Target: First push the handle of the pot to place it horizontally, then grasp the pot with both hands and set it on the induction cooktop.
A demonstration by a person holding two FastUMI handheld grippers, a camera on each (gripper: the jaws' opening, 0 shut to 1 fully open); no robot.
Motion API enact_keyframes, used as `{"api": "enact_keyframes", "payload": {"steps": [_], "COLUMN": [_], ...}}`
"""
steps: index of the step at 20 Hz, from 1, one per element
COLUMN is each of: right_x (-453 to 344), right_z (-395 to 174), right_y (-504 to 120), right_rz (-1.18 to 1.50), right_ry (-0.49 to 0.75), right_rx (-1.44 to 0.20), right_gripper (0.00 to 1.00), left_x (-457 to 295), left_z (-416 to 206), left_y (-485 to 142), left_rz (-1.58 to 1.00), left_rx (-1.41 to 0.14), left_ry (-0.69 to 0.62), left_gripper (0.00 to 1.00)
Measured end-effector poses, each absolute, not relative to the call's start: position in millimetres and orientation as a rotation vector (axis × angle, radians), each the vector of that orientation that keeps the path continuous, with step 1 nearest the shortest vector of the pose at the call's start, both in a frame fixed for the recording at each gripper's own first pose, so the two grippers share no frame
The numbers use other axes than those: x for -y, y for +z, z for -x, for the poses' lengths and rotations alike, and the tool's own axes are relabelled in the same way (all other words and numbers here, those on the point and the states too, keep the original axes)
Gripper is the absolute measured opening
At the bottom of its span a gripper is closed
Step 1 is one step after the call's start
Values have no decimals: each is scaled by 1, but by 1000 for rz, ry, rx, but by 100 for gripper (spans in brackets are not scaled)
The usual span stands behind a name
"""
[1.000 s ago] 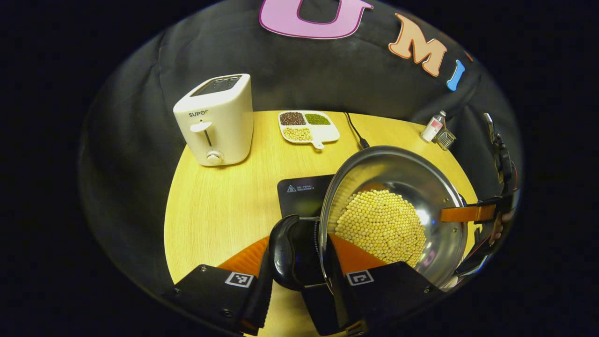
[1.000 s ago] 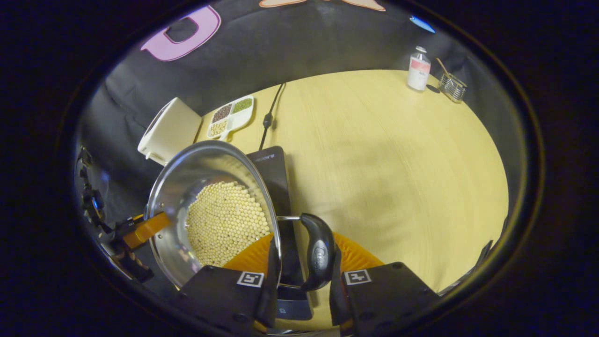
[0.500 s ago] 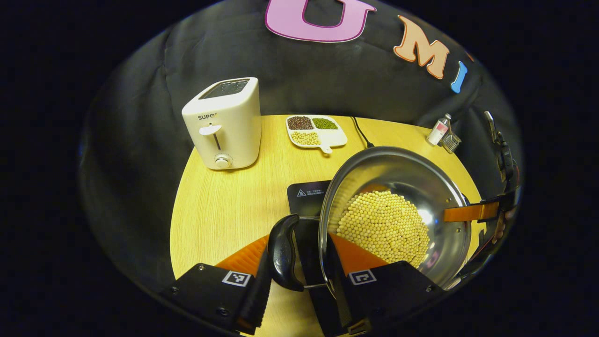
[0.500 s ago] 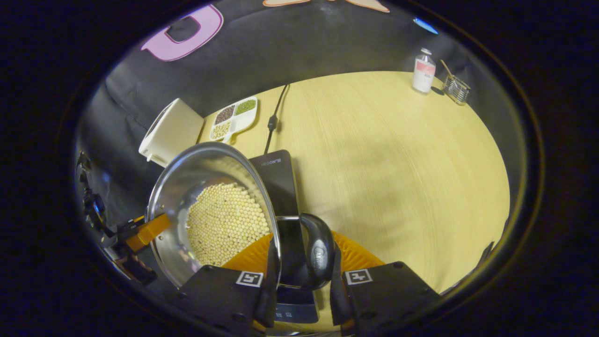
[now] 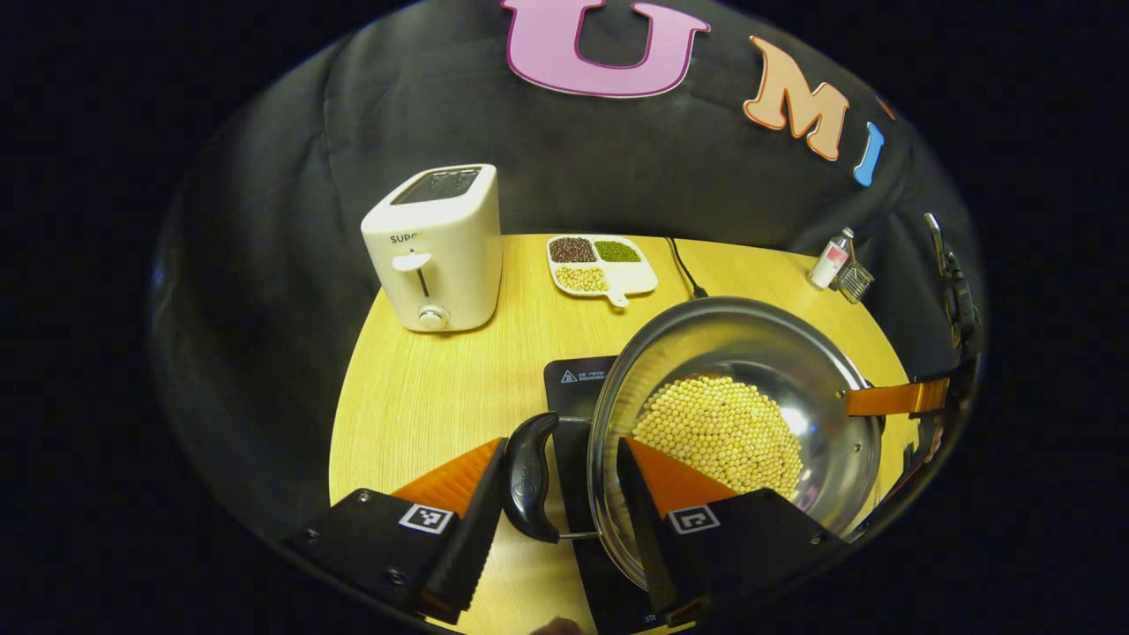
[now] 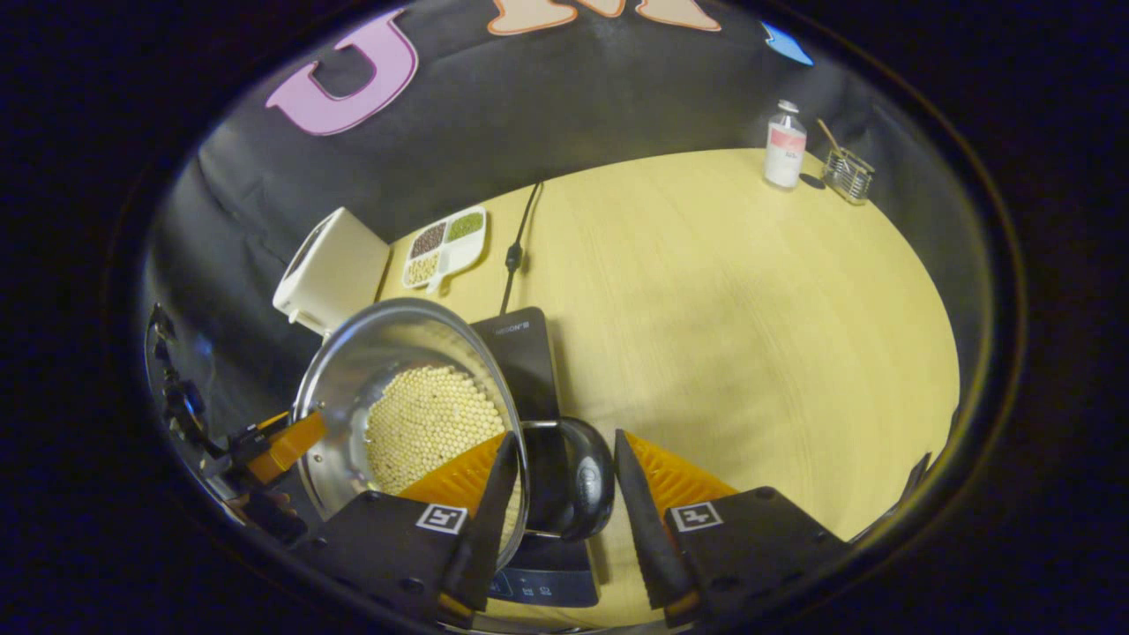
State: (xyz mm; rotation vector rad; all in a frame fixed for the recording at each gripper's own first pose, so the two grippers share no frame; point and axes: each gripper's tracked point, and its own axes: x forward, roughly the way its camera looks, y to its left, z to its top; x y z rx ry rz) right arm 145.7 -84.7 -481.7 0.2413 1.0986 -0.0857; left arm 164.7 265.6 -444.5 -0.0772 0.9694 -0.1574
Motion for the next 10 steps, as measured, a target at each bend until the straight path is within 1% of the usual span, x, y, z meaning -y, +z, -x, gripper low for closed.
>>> {"api": "enact_keyframes", "payload": {"steps": [1, 2, 3, 4, 5, 7, 8, 9, 10], "right_x": [88, 91, 94, 97, 99, 100, 98, 99, 100], "right_z": [-147, -148, -147, -147, -145, -143, -141, -138, -133], "right_y": [-476, -471, -467, -462, -456, -445, -440, -435, -429], "right_rz": [-247, -248, -246, -242, -239, -250, -263, -270, -273], "right_ry": [-88, -91, -90, -81, -72, -43, -18, 6, 34], "right_rx": [-1083, -1065, -1049, -1033, -1018, -982, -968, -958, -951], "right_gripper": [65, 65, 67, 74, 75, 75, 78, 75, 75], "left_x": [-266, -267, -268, -269, -269, -269, -267, -266, -265], "left_z": [-165, -166, -165, -164, -162, -157, -154, -150, -144], "left_y": [-438, -432, -427, -422, -417, -406, -400, -395, -388], "left_rz": [70, 64, 61, 61, 61, 70, 76, 76, 74], "left_rx": [-954, -938, -925, -912, -902, -883, -871, -869, -864], "left_ry": [-150, -140, -130, -118, -108, -84, -74, -59, -38], "left_gripper": [80, 79, 82, 82, 80, 80, 80, 80, 80]}}
